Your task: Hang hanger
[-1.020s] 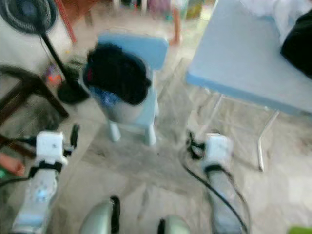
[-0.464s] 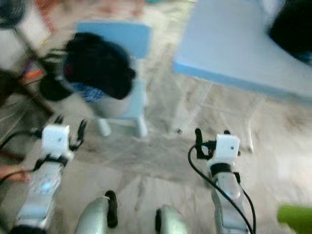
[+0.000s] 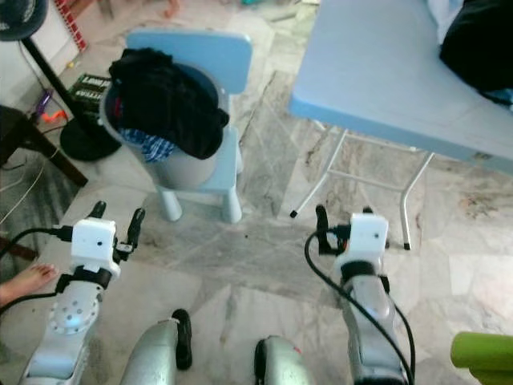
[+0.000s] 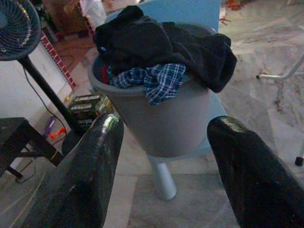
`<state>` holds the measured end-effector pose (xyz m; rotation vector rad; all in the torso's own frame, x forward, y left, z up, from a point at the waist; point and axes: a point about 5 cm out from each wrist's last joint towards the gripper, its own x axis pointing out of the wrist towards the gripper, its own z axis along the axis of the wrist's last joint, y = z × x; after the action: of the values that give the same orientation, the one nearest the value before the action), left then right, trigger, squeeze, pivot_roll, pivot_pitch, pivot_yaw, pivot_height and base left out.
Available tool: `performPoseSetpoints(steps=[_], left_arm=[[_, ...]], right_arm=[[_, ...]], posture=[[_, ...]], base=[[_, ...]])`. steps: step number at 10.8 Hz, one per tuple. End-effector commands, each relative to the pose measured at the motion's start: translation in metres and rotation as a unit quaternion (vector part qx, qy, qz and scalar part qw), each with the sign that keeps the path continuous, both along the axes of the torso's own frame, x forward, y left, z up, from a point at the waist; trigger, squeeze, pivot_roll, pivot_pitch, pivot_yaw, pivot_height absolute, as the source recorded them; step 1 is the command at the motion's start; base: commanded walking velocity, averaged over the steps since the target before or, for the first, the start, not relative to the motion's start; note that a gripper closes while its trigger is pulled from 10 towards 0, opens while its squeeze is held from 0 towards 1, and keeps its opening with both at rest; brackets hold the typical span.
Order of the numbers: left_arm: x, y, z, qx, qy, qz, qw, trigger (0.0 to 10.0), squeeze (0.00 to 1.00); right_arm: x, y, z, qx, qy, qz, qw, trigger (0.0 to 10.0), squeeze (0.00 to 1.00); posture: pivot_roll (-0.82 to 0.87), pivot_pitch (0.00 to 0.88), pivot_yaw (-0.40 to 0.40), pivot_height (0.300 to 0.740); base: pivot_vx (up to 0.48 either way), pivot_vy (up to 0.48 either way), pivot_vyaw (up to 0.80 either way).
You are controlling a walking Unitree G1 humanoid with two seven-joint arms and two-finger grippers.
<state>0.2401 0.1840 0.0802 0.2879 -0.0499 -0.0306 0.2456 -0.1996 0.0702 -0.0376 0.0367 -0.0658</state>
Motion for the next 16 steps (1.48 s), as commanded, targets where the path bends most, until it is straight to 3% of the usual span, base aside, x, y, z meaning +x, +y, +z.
performPoseSetpoints(steps=[1, 5, 7, 10, 12, 14, 16], left_arm=[[-0.004, 0.002, 0.000, 0.005, 0.002, 0.004, 1.000, 10.0, 0.00], [-0.003, 0.004, 0.001, 0.004, -0.005, 0.018, 1.000, 10.0, 0.00], [0.002, 0.000, 0.001, 0.002, -0.008, 0.014, 1.000, 10.0, 0.00], [0.016, 0.005, -0.005, 0.019, -0.005, 0.011, 1.000, 10.0, 0.00], [0.035, 0.001, -0.008, 0.023, -0.007, 0.005, 1.000, 10.0, 0.00], [0.043, -0.002, -0.007, 0.022, -0.014, 0.000, 1.000, 10.0, 0.00], [0.040, 0.002, -0.011, 0.013, -0.016, -0.005, 1.000, 10.0, 0.00]], right_arm=[[-0.005, -0.004, -0.004, -0.001, 0.006, -0.008, 1.000, 10.0, 0.00], [0.001, 0.002, 0.001, -0.003, 0.000, 0.009, 1.000, 10.0, 0.00], [0.012, -0.002, 0.015, -0.001, -0.028, 0.011, 1.000, 10.0, 0.00], [0.021, 0.005, 0.001, 0.006, -0.019, 0.005, 1.000, 10.0, 0.00], [0.041, 0.019, 0.001, 0.019, -0.031, 0.009, 0.999, 10.0, 0.00], [0.054, 0.023, 0.005, 0.018, -0.043, 0.012, 0.999, 10.0, 0.00], [0.056, 0.018, 0.004, 0.010, -0.050, 0.011, 0.999, 10.0, 0.00]], posture=[[0.04, 0.281, -0.037, 0.740], [0.03, 0.275, -0.060, 0.740], [0.02, 0.257, -0.062, 0.740], [0.03, 0.140, -0.026, 0.740], [0.04, 0.011, 0.004, 0.740], [0.04, 0.000, 0.004, 0.740], [0.05, 0.015, -0.008, 0.740]], base=[[0.000, 0.000, 0.00], [0.000, 0.000, 0.00], [0.000, 0.000, 0.00], [0.000, 0.000, 0.00], [0.000, 0.000, 0.00], [0.000, 0.000, 0.00], [0.000, 0.000, 0.00]])
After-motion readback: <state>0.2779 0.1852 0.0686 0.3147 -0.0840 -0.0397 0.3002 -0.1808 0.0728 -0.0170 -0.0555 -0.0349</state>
